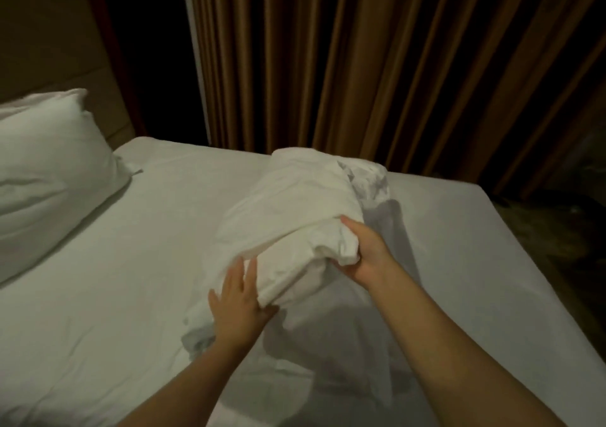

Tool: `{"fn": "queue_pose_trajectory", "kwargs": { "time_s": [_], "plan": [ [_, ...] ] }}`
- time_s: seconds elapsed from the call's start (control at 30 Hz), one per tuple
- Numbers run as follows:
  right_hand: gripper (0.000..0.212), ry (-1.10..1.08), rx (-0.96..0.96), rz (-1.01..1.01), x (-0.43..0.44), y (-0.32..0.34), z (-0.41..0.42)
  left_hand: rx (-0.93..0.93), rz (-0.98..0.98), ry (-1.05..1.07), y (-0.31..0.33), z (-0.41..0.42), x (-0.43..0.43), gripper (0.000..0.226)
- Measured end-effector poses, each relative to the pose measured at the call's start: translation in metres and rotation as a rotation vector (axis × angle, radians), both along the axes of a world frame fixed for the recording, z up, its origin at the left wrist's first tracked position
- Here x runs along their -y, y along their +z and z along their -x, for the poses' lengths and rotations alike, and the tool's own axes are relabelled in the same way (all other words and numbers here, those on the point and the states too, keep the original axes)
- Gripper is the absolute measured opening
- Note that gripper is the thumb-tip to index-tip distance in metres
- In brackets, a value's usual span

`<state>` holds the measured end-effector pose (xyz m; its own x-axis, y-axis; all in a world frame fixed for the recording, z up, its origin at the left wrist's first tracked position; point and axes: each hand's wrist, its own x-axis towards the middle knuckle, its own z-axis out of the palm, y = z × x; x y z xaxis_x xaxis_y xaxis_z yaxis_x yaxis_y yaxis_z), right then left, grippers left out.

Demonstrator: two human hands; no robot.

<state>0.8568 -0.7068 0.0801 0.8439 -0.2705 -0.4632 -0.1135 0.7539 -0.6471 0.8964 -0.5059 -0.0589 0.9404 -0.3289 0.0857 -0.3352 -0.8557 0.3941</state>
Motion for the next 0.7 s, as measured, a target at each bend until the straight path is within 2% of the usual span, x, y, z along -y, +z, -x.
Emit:
{"fn": "queue_pose_trajectory", "kwargs": {
  "time_s": [0.13, 0.27, 0.37, 0.47, 0.53, 0.6, 0.67, 0.7],
  "plan": [
    [0.027, -0.023, 0.038, 0.020, -0.029, 0.062, -0.073, -0.211, 0.104, 0.229, 0.001, -0.025, -0.015, 0.109],
    [0.022, -0.054, 0.014, 0.164, -0.078, 0.108, -0.154, -0.313, 0.226, 0.282, 0.004, -0.060, -0.039, 0.116],
    [0.024, 0.013, 0.066, 0.160, -0.125, 0.123, -0.196, -0.356, 0.337, 0.291, 0.010, -0.093, -0.051, 0.116],
    [0.025, 0.070, 0.194, 0.118, -0.167, 0.145, -0.213, -0.314, 0.482, 0.332, 0.027, -0.127, -0.059, 0.093],
    [0.030, 0.131, 0.285, 0.134, -0.172, 0.164, -0.209, -0.199, 0.517, 0.361, 0.044, -0.150, -0.073, 0.075],
    [0.025, 0.098, 0.332, 0.269, -0.140, 0.165, -0.194, -0.079, 0.564, 0.354, 0.053, -0.164, -0.097, 0.062],
    [0.019, -0.025, 0.238, 0.474, -0.077, 0.137, -0.158, -0.005, 0.436, 0.244, 0.045, -0.166, -0.118, 0.049],
    [0.025, -0.073, 0.103, 0.592, -0.040, 0.109, -0.130, 0.016, 0.315, 0.146, 0.036, -0.161, -0.120, 0.049]
  ]
}}
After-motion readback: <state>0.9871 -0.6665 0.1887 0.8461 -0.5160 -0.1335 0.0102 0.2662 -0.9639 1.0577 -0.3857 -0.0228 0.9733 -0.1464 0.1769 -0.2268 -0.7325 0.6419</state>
